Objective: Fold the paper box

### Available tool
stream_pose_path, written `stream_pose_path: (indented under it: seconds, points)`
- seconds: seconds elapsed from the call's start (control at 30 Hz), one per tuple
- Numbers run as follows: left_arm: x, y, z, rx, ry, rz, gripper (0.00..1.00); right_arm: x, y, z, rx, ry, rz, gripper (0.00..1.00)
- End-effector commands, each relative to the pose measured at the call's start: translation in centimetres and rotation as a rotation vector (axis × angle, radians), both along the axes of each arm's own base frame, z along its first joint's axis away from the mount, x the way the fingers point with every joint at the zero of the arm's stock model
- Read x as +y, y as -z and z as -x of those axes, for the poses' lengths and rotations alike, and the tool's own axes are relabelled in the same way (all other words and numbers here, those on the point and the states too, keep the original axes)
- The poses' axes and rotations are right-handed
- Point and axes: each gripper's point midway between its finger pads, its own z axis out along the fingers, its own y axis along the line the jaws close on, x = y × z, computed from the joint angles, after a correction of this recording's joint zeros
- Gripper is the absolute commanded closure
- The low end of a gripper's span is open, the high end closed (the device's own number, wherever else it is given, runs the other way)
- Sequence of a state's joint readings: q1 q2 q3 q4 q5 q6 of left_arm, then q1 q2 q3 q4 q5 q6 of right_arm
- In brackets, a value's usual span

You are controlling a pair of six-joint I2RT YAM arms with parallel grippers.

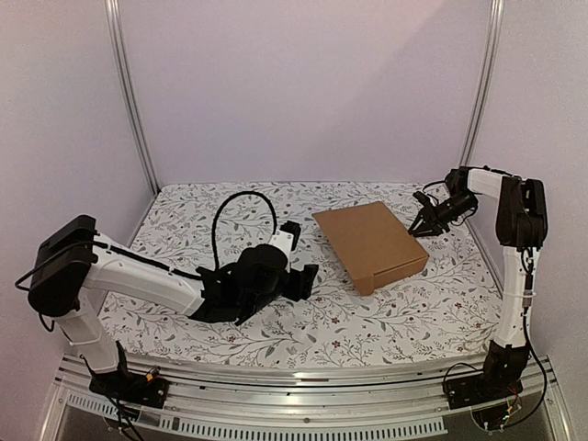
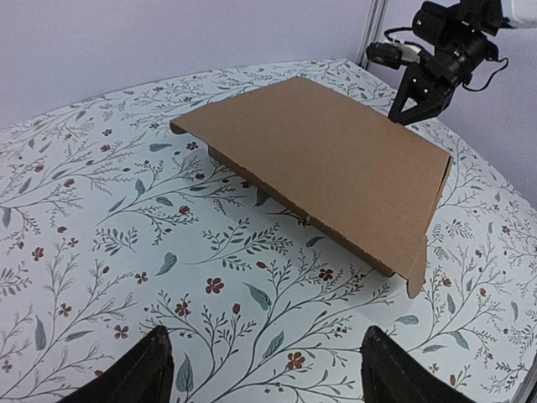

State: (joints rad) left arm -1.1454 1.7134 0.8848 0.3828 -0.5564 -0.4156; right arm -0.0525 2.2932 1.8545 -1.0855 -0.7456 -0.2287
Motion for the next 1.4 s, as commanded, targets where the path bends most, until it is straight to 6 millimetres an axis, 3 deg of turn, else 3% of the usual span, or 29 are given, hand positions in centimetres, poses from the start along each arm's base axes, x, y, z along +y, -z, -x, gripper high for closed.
stream_pose_path:
  seconds: [0.0, 0.17, 0.33, 0.53, 0.67, 0.77, 0.93, 1.03, 1.13, 1.23, 1.37]
  points:
    - [-0.4, 0.2, 0.1, 0.001, 0.013, -0.026, 0.23, -1.8, 2.4, -0.2, 0.051, 0.025, 0.088, 0.76]
    - [-0.2, 0.2, 0.1, -0.003, 0.011, -0.03, 0.23, -4.0, 4.1, -0.5, 0.107, 0.066, 0.142, 0.79]
    - [-0.7, 0.7, 0.2, 0.011, 0.025, -0.015, 0.23, -6.0, 4.5, -1.4, 0.1, 0.097, 0.192, 0.81]
    - [-1.1, 1.2, 0.1, 0.017, 0.021, 0.008, 0.23, -6.0, 3.3, -1.9, 0.057, 0.078, 0.187, 0.78]
    - [-1.9, 1.3, -1.1, -0.018, 0.018, 0.0, 0.2, -5.9, 2.5, -2.2, 0.033, 0.082, 0.176, 0.76]
    - [-4.7, 0.9, -4.1, -0.052, 0.069, 0.026, 0.17, -5.7, 2.9, -2.5, 0.032, 0.086, 0.163, 0.75]
    - [-12.7, 3.9, -11.9, 0.035, 0.207, 0.091, 0.22, -5.1, 4.3, -2.8, 0.044, 0.094, 0.126, 0.75]
    - [-14.8, 3.8, -13.0, 0.029, 0.234, 0.135, 0.23, -5.0, 4.6, -2.4, 0.06, 0.09, 0.116, 0.75]
    - [-13.8, 2.3, -11.7, 0.041, 0.221, 0.189, 0.23, -5.5, 3.2, -2.0, 0.023, 0.075, 0.154, 0.74]
    - [-11.0, 3.1, -9.8, 0.075, 0.176, 0.141, 0.23, -5.8, 0.3, -2.6, -0.066, 0.068, 0.177, 0.73]
    - [-7.6, 3.1, -6.2, 0.044, 0.154, 0.094, 0.23, -2.6, -3.5, -3.1, -0.179, 0.01, 0.096, 0.72]
